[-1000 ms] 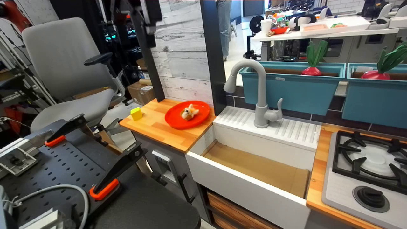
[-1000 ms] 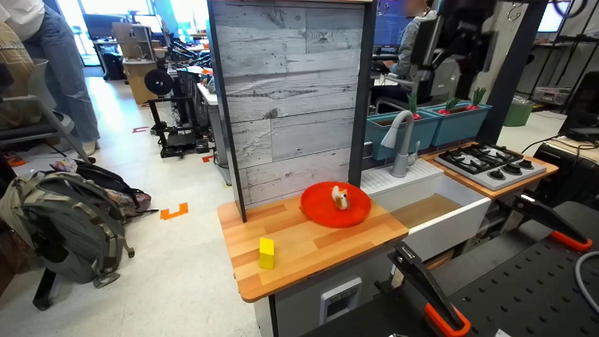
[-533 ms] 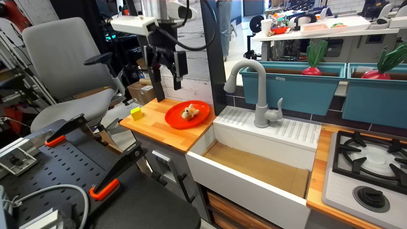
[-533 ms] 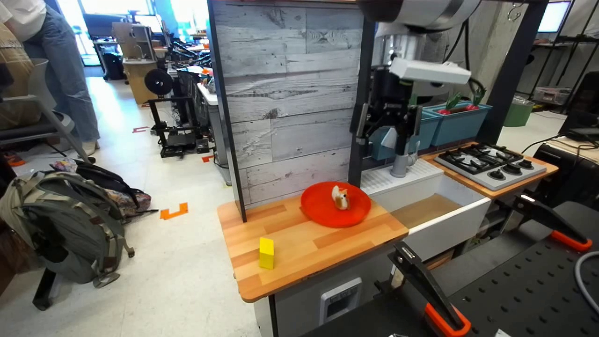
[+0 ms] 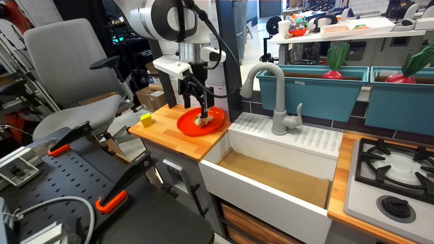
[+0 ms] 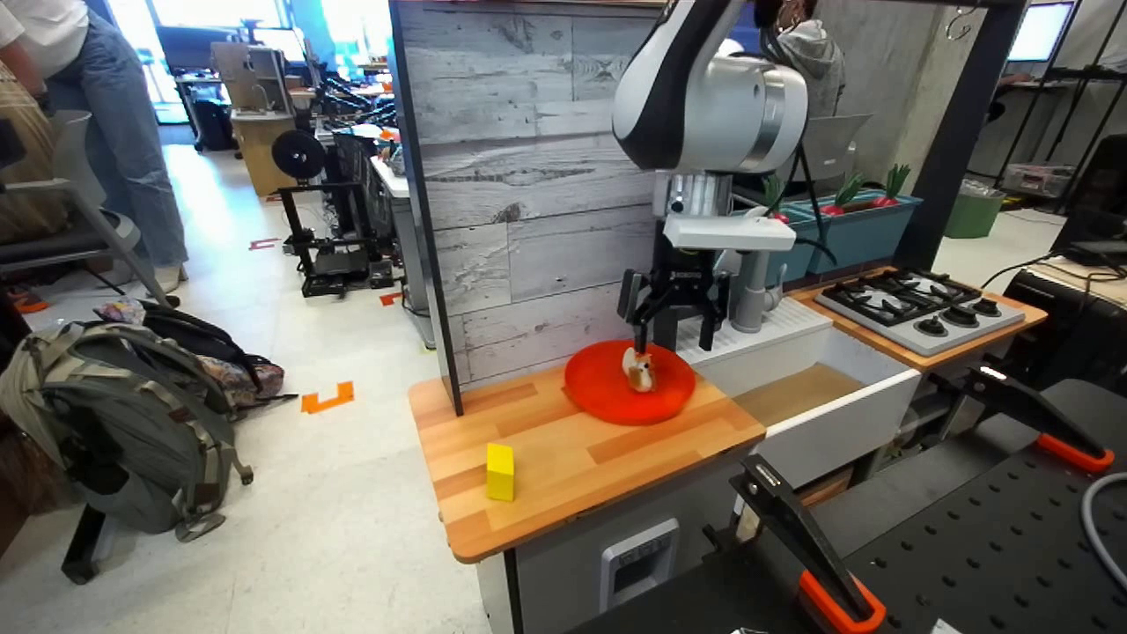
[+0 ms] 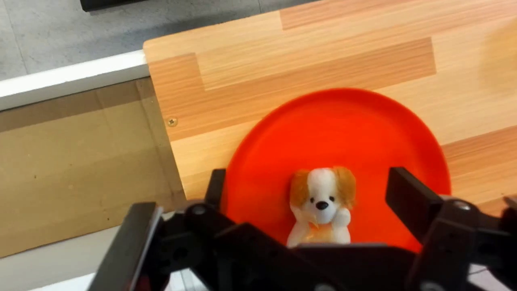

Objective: Remove the doll from the plate and put it on the table

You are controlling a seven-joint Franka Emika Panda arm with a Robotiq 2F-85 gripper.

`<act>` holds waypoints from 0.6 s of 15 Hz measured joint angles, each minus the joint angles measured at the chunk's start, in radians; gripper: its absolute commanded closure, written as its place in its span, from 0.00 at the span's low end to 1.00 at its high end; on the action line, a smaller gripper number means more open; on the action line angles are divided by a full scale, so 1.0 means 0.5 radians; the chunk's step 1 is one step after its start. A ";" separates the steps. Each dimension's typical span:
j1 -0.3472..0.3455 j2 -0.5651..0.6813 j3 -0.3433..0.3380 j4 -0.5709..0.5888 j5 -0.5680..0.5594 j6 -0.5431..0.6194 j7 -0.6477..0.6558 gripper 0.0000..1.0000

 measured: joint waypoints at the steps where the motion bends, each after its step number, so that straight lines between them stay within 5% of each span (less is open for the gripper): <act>1: 0.004 0.043 0.000 0.027 -0.005 0.000 0.040 0.00; 8: 0.034 0.211 -0.007 0.136 -0.030 0.072 0.159 0.00; 9: 0.036 0.217 -0.007 0.127 -0.032 0.118 0.162 0.25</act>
